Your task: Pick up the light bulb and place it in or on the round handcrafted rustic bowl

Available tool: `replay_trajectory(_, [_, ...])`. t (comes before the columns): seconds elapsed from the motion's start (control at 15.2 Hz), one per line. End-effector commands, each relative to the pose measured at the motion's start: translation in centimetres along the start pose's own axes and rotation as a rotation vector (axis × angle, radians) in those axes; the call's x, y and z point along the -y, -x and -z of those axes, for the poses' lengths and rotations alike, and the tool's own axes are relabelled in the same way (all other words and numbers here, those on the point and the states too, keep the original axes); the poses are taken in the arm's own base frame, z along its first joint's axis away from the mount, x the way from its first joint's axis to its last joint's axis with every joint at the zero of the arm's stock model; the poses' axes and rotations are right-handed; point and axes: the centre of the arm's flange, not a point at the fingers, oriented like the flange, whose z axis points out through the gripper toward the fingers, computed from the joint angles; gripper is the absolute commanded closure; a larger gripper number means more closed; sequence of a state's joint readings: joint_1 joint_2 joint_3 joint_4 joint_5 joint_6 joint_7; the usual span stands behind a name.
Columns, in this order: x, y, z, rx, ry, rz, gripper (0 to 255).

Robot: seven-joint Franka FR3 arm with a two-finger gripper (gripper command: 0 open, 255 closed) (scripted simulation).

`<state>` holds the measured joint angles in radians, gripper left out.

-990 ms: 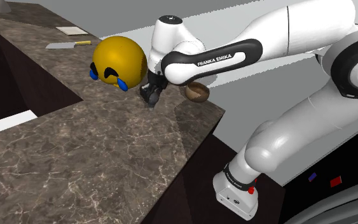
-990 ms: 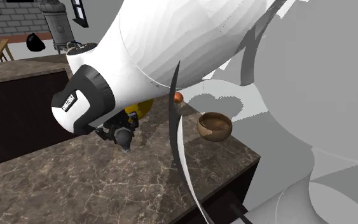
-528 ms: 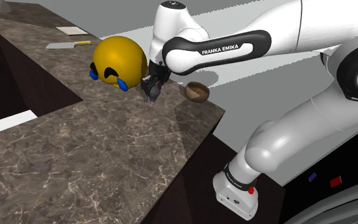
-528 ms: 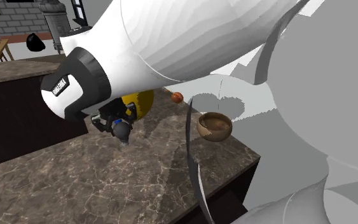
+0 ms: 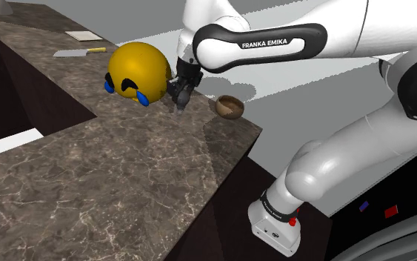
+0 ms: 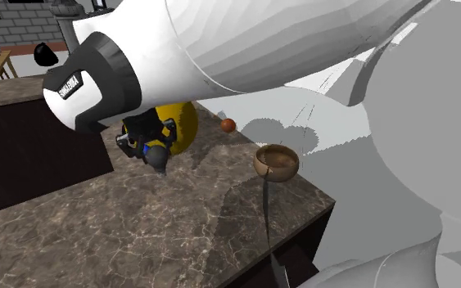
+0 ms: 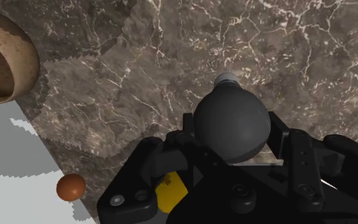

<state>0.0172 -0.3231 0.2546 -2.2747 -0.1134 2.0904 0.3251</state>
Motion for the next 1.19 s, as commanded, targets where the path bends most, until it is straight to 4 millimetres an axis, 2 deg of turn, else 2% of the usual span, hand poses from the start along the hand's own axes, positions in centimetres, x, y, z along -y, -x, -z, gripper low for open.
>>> replay_trajectory(0.0, [-2.0, 0.0, 0.0, 0.0, 0.0, 0.0, 255])
replay_trajectory(1.12, [-24.3, -0.1, -2.0, 0.0, 0.0, 0.0, 255])
